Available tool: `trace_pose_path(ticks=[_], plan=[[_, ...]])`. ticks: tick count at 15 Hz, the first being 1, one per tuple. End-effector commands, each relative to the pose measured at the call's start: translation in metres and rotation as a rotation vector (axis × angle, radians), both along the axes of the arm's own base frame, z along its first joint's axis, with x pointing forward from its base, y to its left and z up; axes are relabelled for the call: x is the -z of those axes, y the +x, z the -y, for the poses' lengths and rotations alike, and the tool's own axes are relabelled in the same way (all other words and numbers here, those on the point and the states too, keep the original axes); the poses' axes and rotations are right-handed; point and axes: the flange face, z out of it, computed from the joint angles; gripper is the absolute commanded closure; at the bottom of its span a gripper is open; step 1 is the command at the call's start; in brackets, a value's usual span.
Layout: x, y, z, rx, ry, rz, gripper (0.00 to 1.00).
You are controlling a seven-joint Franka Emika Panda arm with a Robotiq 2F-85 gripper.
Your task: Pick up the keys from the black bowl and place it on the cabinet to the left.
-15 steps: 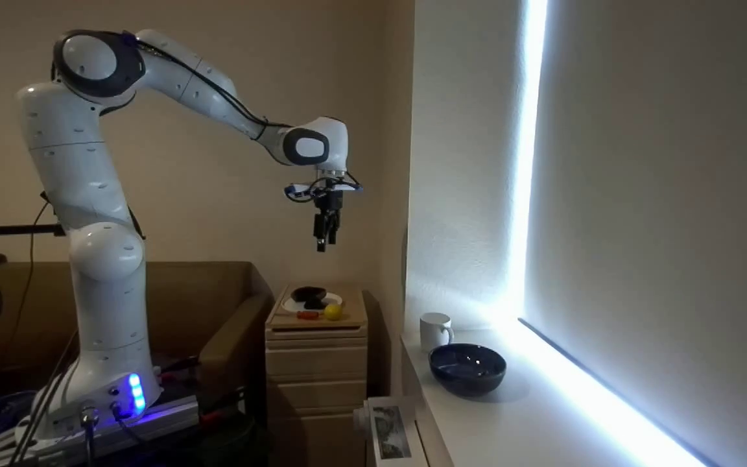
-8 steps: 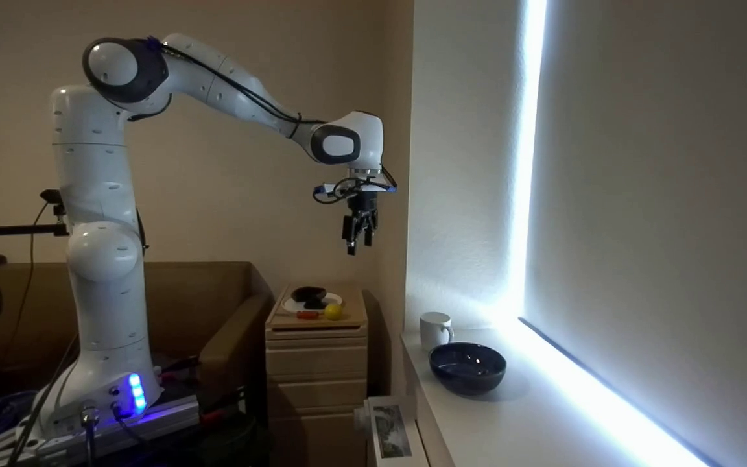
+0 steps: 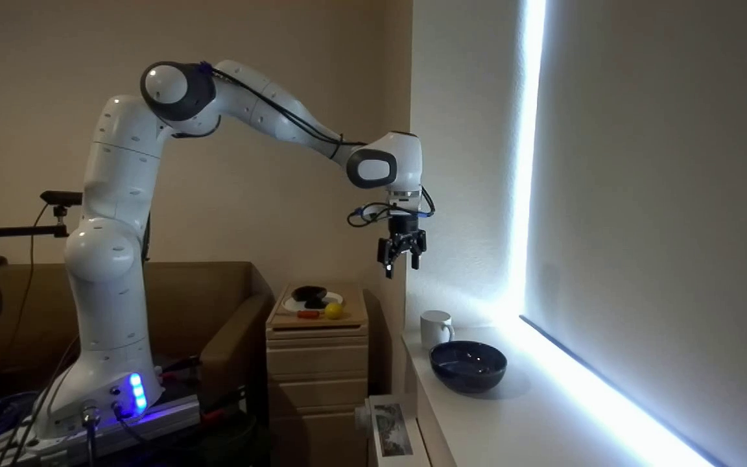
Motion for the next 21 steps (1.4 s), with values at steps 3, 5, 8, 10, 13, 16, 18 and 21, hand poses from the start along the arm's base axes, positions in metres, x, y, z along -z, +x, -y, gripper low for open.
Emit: trace_pose_path(ticks=[3,5,8,10,13,16,18,21], plan=[[0.042,0.023,0.097,0.315,0.026,0.031,0.00],[0.044,0.011,0.085,0.247,0.007,0.016,0.00],[0.052,0.018,0.083,0.250,-0.045,0.005,0.00],[0.073,0.028,0.096,0.390,-0.074,0.044,0.00],[0.105,0.035,0.114,0.566,-0.095,0.095,0.00],[0.129,0.042,0.125,0.723,-0.117,0.127,0.00],[0.142,0.044,0.127,0.825,-0.063,0.092,0.00],[0.157,0.046,0.129,0.958,0.034,0.036,0.00]])
